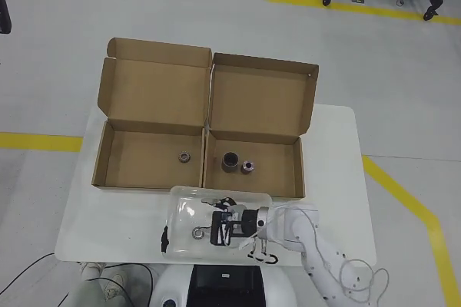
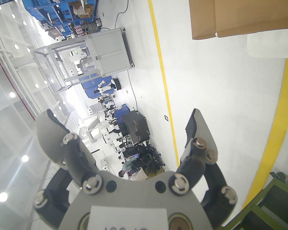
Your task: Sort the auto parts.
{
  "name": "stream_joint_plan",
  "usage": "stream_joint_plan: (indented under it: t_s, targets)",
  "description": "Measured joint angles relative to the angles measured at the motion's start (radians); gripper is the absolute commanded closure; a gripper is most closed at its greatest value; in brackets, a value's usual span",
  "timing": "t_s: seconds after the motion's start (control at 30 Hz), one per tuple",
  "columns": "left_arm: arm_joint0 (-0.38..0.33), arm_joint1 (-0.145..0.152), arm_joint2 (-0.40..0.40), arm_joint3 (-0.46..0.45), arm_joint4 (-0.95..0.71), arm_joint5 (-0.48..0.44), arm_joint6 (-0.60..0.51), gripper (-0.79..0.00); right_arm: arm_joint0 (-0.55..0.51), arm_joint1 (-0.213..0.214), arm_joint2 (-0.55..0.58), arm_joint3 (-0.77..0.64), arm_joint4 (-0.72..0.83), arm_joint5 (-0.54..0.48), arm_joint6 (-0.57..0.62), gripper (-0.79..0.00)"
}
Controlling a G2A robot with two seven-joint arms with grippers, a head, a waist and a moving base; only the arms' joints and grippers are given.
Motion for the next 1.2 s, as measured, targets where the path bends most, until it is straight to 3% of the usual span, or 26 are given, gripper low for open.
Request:
stream_joint_plan:
  t_s: [0.33, 0.77, 0.93, 1.03, 1.2]
  targets:
    - [0.0, 0.0, 0.0, 0.0, 0.0, 0.0, 0.0, -0.785, 0.068, 0.005, -0.1, 0.104, -0.072, -0.013, -0.035, -0.419]
    - [0.0, 0.0, 0.0, 0.0, 0.0, 0.0, 0.0, -0.785, 0.147, -0.027, -0.231, 0.196, -0.01, 0.077, 0.158, -0.425]
    - [0.0, 0.0, 0.0, 0.0, 0.0, 0.0, 0.0, -0.785, 0.174, -0.035, -0.265, 0.211, 0.025, 0.08, 0.197, -0.449]
    - [0.0, 0.0, 0.0, 0.0, 0.0, 0.0, 0.0, -0.785, 0.188, -0.038, -0.279, 0.226, 0.031, 0.086, 0.222, -0.557]
    - [0.0, 0.0, 0.0, 0.0, 0.0, 0.0, 0.0, -0.785, 0.199, -0.043, -0.304, 0.237, 0.04, 0.107, 0.262, -0.57]
